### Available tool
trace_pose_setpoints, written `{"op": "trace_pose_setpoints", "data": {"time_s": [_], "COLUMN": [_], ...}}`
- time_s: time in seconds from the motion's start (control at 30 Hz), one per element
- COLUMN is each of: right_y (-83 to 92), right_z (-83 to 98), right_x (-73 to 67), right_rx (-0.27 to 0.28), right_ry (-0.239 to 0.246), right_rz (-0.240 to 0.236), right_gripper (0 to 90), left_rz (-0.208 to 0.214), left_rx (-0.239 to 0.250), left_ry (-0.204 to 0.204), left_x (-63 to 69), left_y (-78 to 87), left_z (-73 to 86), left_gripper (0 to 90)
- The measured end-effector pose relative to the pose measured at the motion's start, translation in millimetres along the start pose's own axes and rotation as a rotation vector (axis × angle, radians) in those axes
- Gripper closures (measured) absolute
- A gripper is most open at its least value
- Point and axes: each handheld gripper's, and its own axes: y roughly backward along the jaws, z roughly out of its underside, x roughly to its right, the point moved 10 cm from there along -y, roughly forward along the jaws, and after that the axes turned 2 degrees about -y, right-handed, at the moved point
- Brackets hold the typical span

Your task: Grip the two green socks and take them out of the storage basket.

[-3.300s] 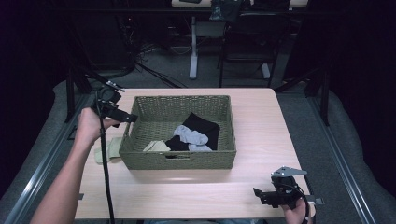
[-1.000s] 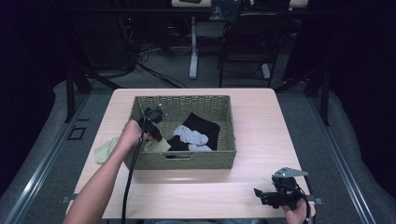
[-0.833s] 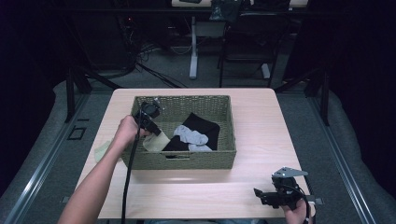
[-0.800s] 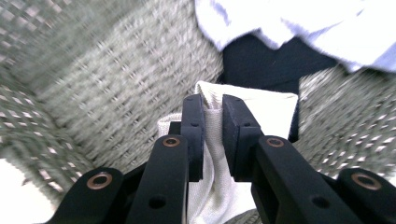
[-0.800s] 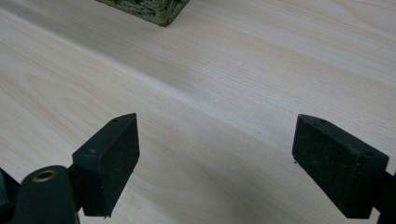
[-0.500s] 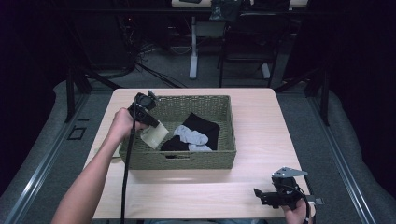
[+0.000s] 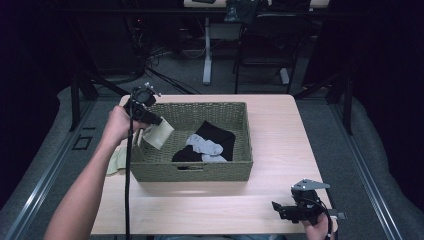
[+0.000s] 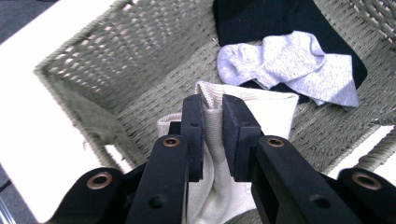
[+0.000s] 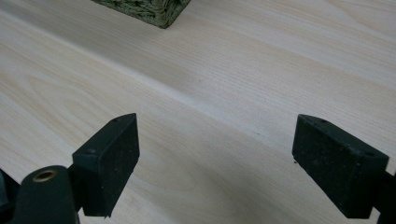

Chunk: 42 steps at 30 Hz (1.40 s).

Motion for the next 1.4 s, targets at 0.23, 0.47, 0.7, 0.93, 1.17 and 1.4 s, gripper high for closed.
{"op": "trace_pose_setpoints", "data": {"time_s": [0.23, 0.47, 0.7, 0.93, 1.17, 1.4], "right_y": [-0.4, -0.8, -0.9, -1.3, -1.3, -1.5], "right_z": [0.8, 0.9, 0.9, 0.8, 0.9, 0.8], "right_x": [0.3, -0.1, -0.3, -0.6, -0.2, -0.1], "right_rx": [-0.010, -0.009, -0.009, -0.010, -0.011, -0.010], "right_ry": [0.004, 0.000, -0.001, -0.001, -0.001, -0.003], "right_rz": [0.001, -0.002, -0.005, -0.008, -0.005, -0.003], "right_gripper": [14.4, 14.4, 14.4, 14.4, 14.3, 14.3], "left_rz": [-0.023, -0.049, -0.082, -0.107, -0.131, -0.141], "left_rx": [0.039, 0.074, 0.088, 0.098, 0.104, 0.096], "left_ry": [0.028, 0.067, 0.123, 0.181, 0.248, 0.303], "left_x": [-11.5, -26.5, -47.2, -64.0, -78.9, -89.0], "left_y": [22.4, 41.2, 53.4, 60.5, 58.2, 47.8], "left_z": [3.6, 16.9, 41.1, 66.9, 93.8, 116.7], "left_gripper": [79.7, 79.6, 79.6, 79.5, 79.4, 79.3]}}
